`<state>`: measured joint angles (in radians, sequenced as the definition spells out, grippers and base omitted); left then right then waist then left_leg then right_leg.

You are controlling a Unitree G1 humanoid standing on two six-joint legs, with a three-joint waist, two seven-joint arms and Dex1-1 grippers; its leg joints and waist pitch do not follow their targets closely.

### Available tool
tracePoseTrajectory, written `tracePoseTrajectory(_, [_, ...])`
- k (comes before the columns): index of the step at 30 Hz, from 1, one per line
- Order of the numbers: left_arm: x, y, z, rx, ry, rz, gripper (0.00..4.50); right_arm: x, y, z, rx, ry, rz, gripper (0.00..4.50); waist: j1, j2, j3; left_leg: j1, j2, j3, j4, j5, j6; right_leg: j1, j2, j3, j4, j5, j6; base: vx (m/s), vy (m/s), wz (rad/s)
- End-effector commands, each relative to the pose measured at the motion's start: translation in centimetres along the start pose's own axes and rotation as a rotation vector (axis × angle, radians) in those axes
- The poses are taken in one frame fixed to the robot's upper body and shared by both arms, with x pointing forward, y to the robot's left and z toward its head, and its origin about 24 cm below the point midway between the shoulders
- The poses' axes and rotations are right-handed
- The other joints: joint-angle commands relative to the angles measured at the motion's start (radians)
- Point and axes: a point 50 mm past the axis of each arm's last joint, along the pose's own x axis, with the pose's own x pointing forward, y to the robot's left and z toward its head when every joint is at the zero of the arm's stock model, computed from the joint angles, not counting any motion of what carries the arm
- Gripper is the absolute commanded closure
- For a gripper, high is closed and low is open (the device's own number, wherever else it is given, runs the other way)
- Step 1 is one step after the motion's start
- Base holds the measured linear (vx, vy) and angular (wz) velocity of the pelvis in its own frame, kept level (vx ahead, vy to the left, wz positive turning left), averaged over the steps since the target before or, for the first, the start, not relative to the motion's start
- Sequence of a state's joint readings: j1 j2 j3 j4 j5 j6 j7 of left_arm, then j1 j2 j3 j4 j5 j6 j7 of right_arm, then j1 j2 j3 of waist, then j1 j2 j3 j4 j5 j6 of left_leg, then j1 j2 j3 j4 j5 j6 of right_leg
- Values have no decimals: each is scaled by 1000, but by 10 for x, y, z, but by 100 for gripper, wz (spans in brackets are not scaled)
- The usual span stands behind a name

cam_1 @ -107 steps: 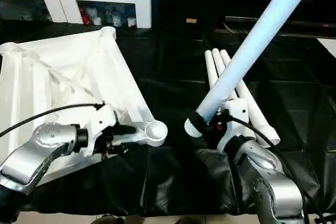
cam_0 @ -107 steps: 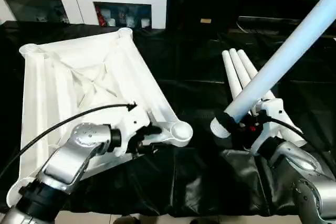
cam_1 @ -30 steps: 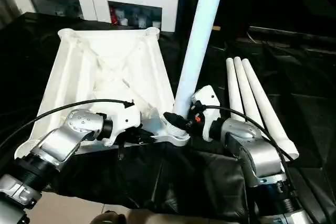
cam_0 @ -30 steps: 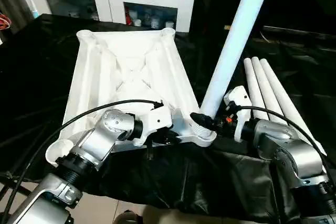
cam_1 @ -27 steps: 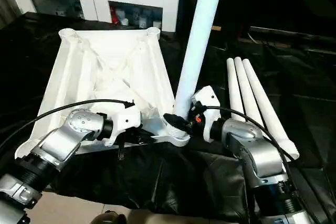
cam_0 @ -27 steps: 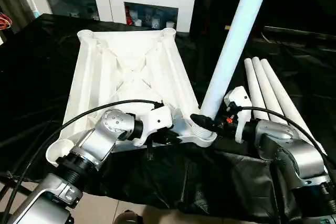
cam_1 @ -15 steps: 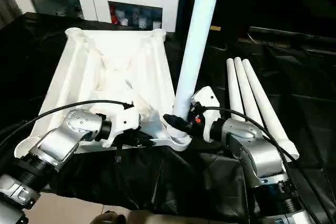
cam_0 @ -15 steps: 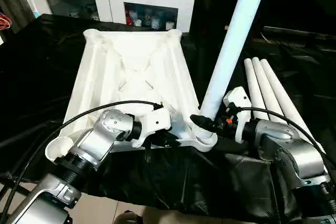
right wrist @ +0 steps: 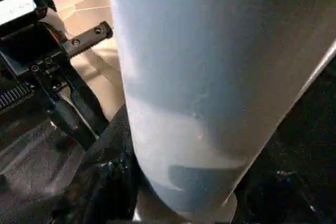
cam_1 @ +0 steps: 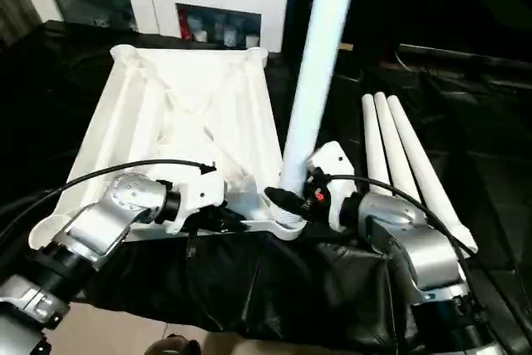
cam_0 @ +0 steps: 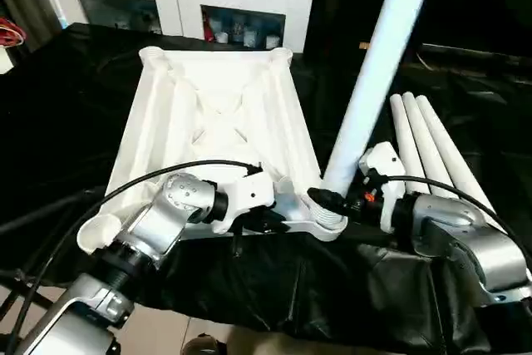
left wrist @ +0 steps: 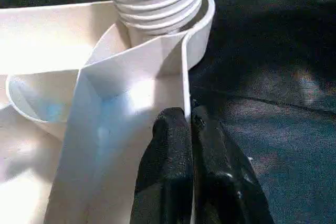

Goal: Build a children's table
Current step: Insert table leg to table base

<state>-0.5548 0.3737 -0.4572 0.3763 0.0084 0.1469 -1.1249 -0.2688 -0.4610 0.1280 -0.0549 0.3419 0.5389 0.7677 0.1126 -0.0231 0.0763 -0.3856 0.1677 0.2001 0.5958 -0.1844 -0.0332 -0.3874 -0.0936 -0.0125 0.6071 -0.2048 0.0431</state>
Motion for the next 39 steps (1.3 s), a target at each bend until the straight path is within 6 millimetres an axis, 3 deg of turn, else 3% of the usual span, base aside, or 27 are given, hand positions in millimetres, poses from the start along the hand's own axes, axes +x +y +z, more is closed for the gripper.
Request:
tracePoseTrajectory(1, [2,3,5,27,0,23,450,-2,2,-22,65,101,0,258,-14,5,-42,39,65,-40,-106,-440,-77,-6,-58,33,-99,-440,-159,0,0,0])
tracePoseTrajectory(9, [0,9,5,28,0,59,450,-2,-1,-22,62,107,-17,258,-13,3,-45,36,66,-37,-106,-405,-71,-4,-58,33,-97,-391,-170,0,0,0])
tracePoseTrajectory(18, [-5,15,6,24,-2,77,450,-3,-4,-22,63,105,-25,258,-14,6,-46,33,66,-40,-109,-407,-75,-3,-60,33,-97,-404,-166,0,0,0])
tracePoseTrajectory(25, [-7,17,4,26,6,90,450,-3,-4,-21,62,96,-33,258,-14,1,-48,29,67,-36,-109,-361,-62,3,-59,32,-93,-353,-179,0,0,0])
tracePoseTrajectory(32, [-10,15,2,22,8,77,450,-3,-6,-6,68,11,-16,258,-14,-1,-50,28,68,-37,-108,-353,-55,4,-62,32,-94,-379,-181,0,0,0])
tracePoseTrajectory(39, [-14,16,-1,16,21,93,450,-3,-7,-5,63,9,-15,258,-18,1,-58,23,66,-30,-102,-269,-35,12,-57,29,-80,-244,-213,0,0,0])
